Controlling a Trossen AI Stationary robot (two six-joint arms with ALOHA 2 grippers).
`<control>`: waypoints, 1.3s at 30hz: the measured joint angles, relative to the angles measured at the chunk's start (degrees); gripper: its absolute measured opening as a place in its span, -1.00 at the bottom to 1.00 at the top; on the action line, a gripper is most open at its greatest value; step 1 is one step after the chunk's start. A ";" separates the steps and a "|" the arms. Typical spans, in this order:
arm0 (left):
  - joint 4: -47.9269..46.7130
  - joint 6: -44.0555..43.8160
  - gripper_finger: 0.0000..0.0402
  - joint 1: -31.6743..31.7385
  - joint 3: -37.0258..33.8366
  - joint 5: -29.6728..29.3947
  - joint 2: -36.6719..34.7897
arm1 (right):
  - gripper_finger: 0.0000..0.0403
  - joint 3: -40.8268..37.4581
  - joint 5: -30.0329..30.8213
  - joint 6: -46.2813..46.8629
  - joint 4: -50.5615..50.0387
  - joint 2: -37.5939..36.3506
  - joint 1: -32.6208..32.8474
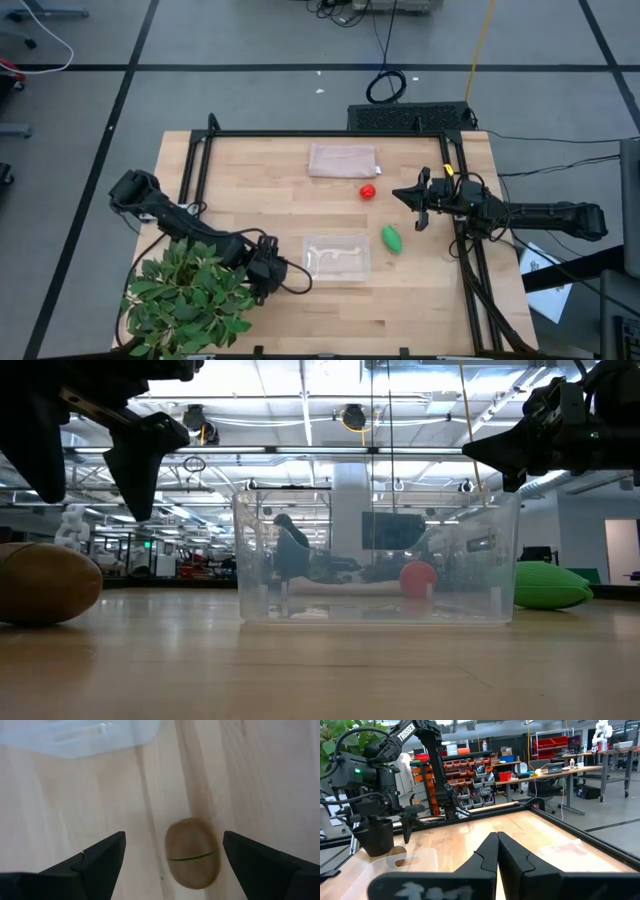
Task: Pick and placing Produce into tupperware
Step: Put the kiwi into the transparent bin
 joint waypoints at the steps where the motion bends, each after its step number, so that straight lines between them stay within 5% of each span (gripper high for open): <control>1: 0.00 -0.58 0.70 0.00 0.00 0.58 0.00 | -1.00 0.00 0.00 0.01 0.00 0.00 0.00; 39: 6.32 -8.66 0.70 -2.43 -6.03 1.55 0.02 | -1.00 0.00 0.00 1.46 -0.20 0.00 0.02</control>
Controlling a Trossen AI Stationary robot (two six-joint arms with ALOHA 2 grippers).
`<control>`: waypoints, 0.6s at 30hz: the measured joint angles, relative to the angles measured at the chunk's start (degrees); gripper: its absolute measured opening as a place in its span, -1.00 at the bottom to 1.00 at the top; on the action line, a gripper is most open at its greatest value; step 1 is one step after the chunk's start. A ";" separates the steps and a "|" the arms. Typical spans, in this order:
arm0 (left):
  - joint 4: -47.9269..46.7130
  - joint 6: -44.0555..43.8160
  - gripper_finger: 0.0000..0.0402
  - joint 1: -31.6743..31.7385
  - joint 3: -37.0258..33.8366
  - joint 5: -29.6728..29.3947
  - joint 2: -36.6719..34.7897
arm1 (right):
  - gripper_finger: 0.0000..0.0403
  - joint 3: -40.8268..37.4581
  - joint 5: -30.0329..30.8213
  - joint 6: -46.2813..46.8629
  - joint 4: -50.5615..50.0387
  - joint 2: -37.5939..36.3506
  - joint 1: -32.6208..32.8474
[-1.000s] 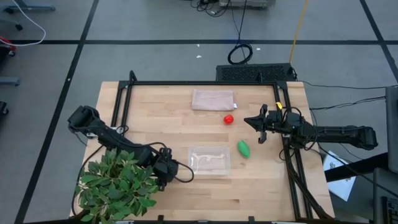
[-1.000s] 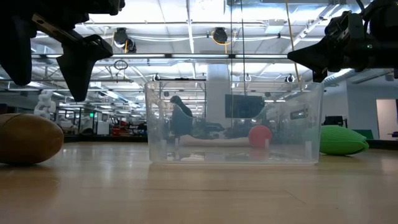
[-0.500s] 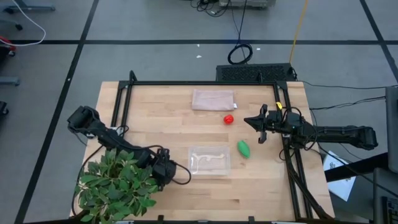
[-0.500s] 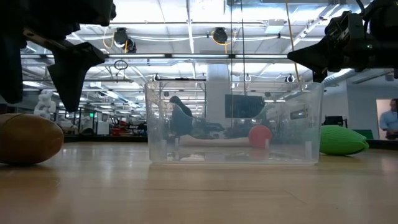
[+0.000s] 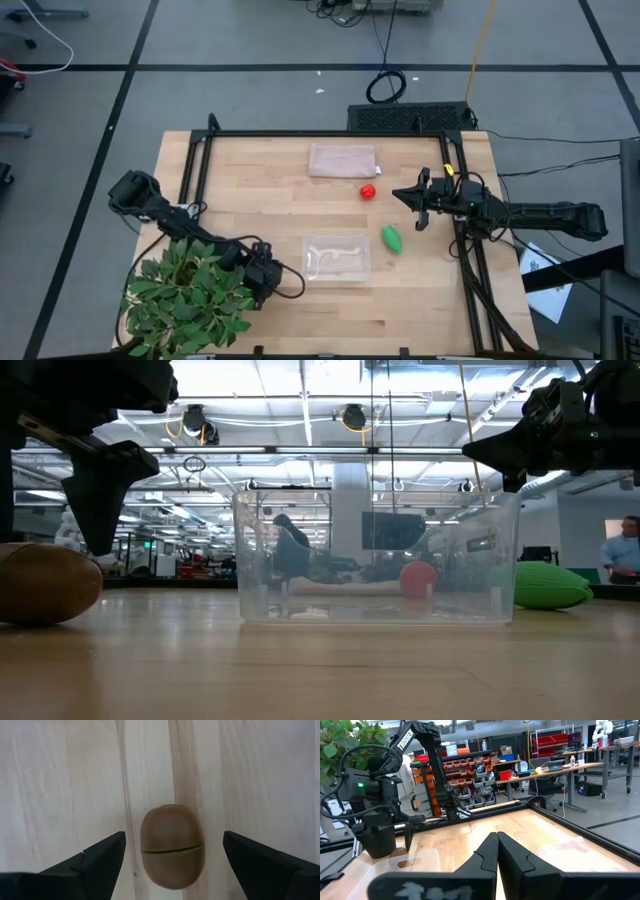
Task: Pick and placing Produce into tupperware
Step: Put the kiwi into the transparent bin
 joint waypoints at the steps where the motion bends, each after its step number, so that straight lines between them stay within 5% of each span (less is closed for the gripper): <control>1: 0.02 -0.11 0.70 -0.09 0.00 -0.02 0.00 | -1.00 0.00 0.00 0.00 -0.06 0.01 0.00; 18: 4.31 -2.50 0.70 -0.29 -4.07 -0.28 0.00 | -1.00 -0.01 0.00 0.00 -0.23 0.00 0.00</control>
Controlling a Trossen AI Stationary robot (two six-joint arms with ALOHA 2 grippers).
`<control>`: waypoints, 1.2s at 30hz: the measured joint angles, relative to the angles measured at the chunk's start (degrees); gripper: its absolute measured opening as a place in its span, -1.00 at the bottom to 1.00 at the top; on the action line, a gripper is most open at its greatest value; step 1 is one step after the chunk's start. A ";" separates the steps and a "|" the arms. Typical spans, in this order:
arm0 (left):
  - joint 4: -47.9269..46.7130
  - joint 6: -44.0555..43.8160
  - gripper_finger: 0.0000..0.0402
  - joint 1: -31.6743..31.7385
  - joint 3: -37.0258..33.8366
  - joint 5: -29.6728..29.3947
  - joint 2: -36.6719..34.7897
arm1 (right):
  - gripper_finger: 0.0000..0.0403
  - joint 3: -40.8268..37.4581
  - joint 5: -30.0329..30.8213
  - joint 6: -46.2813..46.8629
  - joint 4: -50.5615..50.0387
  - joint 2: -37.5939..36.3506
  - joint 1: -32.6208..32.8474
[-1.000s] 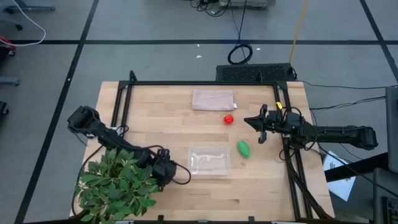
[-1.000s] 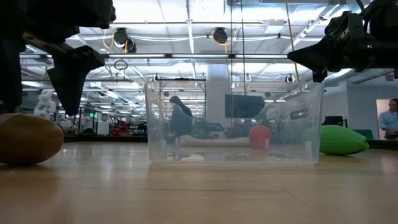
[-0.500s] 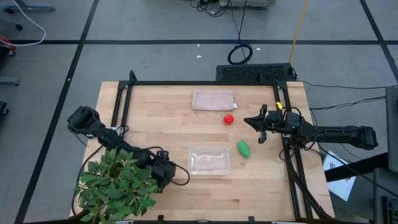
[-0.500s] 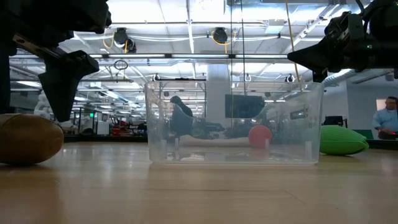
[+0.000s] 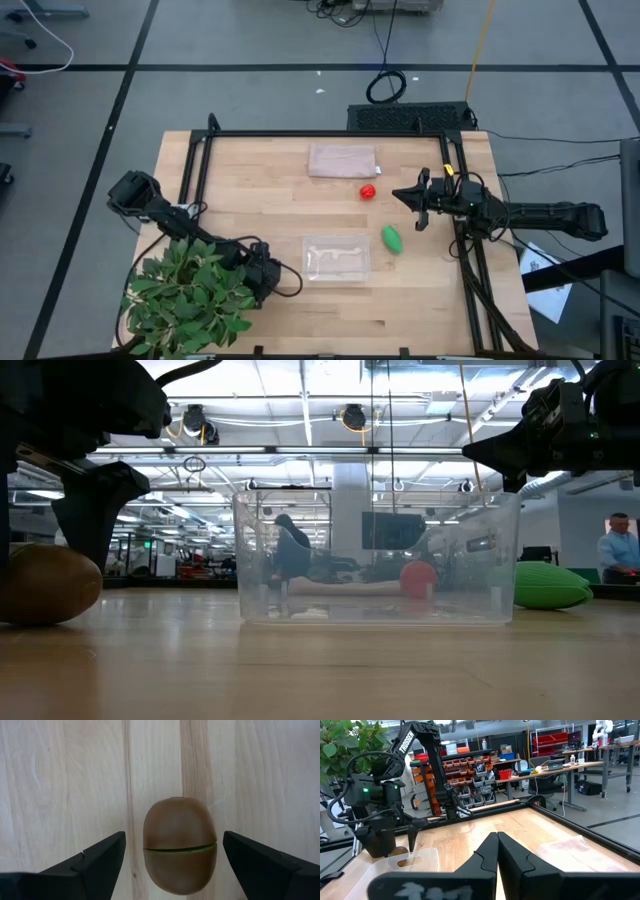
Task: Pick and placing Produce into tupperware
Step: Put the kiwi into the transparent bin
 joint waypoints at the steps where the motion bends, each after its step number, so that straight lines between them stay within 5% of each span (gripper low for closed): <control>1: 0.00 0.00 0.70 0.00 0.00 0.00 0.00 | -1.00 -0.01 0.00 0.00 0.00 0.00 0.00; 36: 1.75 1.68 0.70 0.09 0.13 1.67 5.88 | -1.00 0.00 0.00 0.00 0.01 0.01 -0.01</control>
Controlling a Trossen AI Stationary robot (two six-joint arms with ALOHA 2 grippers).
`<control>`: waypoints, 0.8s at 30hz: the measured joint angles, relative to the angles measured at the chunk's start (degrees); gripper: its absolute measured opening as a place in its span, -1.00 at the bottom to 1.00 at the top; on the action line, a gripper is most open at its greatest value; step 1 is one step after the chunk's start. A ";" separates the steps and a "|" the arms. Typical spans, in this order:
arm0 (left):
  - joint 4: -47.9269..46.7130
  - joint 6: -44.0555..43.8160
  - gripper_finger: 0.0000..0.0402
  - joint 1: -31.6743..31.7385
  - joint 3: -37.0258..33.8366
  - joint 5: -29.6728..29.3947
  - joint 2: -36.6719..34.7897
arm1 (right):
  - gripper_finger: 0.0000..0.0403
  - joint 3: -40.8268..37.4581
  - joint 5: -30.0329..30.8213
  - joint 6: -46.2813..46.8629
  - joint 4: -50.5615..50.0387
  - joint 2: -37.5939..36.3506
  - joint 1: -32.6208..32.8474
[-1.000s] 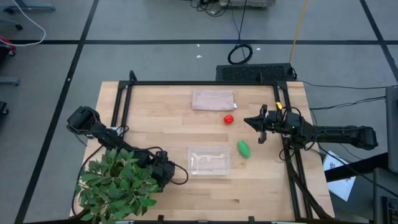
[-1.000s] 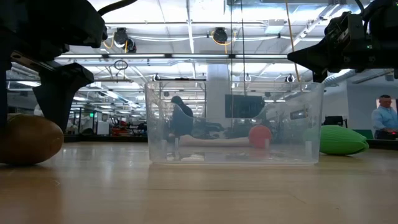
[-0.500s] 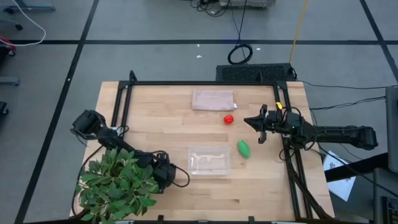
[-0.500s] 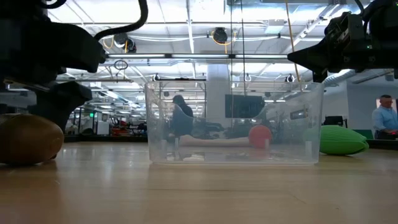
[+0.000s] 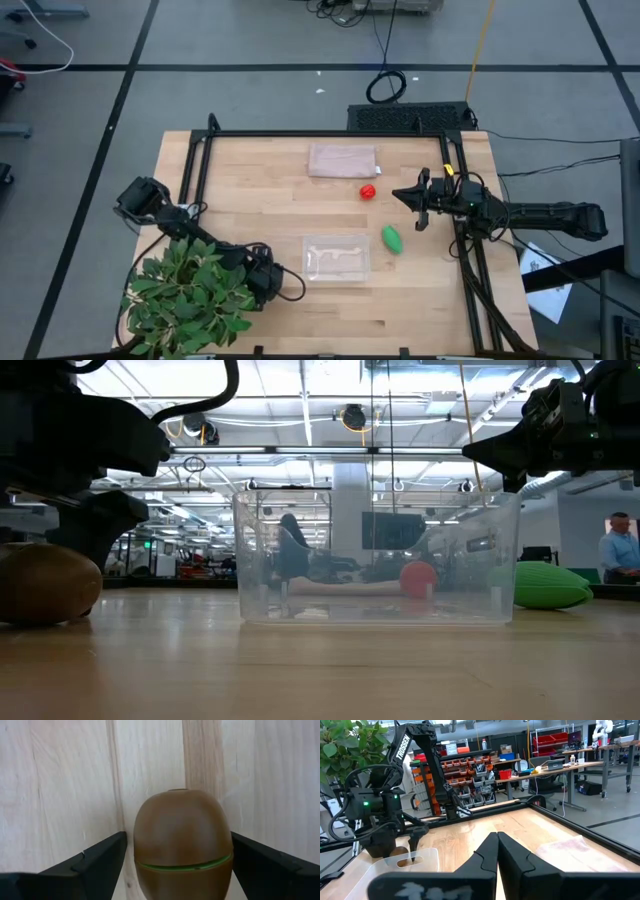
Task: Pick and placing Produce into tupperware
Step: Put the kiwi into the transparent bin
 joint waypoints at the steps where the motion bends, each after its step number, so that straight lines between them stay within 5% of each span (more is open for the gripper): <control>1: -0.03 0.04 0.70 0.01 0.01 -0.03 0.00 | -1.00 -0.01 0.00 0.00 0.00 -0.01 0.00; 13: -1.09 1.62 0.12 1.92 0.22 2.12 -0.11 | -1.00 0.00 0.00 0.00 0.01 -0.01 -0.01; 24: -2.92 8.04 0.29 3.43 -0.01 3.48 -1.11 | -1.00 0.01 0.00 0.00 0.03 -0.01 -0.01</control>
